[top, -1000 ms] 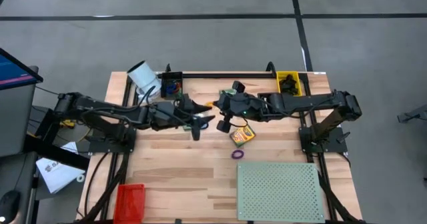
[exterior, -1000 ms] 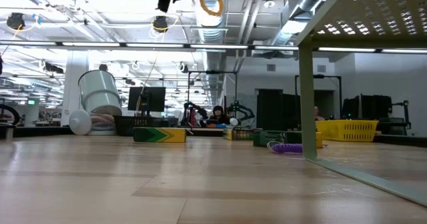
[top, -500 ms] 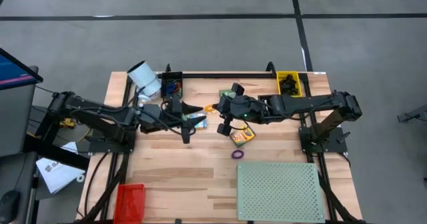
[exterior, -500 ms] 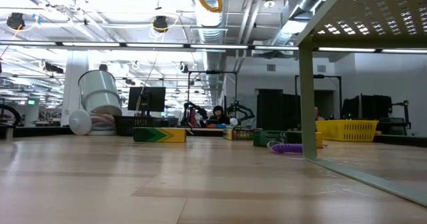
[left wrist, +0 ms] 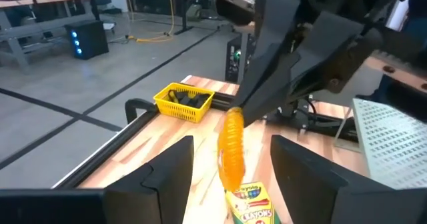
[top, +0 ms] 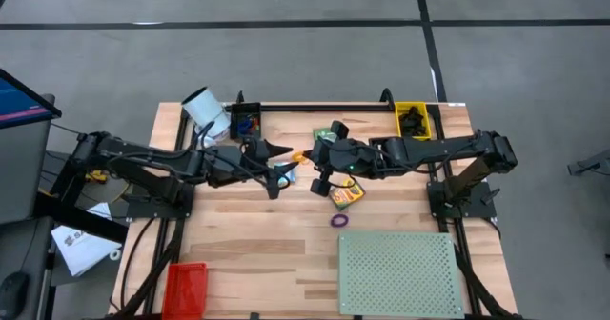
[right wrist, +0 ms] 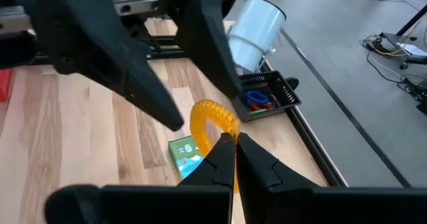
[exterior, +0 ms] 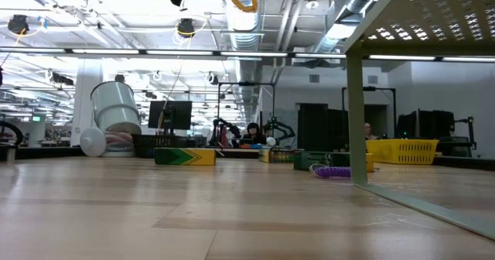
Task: Pick & Place Office Desk Supplies
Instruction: Put the yellow spring keychain into the black bin
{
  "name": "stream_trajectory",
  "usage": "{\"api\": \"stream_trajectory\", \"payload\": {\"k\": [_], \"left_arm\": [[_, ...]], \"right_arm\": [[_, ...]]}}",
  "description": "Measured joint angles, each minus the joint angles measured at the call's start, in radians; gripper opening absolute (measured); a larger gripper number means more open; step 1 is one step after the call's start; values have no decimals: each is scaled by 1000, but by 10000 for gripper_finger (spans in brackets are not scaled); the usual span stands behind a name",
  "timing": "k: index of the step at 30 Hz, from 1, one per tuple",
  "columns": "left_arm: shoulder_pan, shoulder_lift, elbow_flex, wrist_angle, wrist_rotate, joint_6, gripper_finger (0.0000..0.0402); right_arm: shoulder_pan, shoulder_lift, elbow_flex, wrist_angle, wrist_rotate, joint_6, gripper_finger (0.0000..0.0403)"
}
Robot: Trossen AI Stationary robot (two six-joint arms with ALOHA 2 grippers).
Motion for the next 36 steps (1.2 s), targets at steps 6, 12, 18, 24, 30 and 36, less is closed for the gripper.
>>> {"api": "stream_trajectory", "payload": {"k": [6,12,18,24,30,36], "left_arm": [[0,6,0,0,16,-4,161],[0,6,0,-3,15,-7,119],[0,14,0,-7,15,-7,76],[0,26,0,-4,14,-18,27],[7,25,0,-3,-3,-40,9],[7,25,0,-2,-5,-60,5]], "right_arm": [[0,0,0,1,1,3,0],[0,0,0,1,1,3,0],[0,0,0,1,1,3,0],[0,0,0,1,3,3,0],[0,0,0,1,5,5,0],[0,0,0,2,2,14,16]]}}
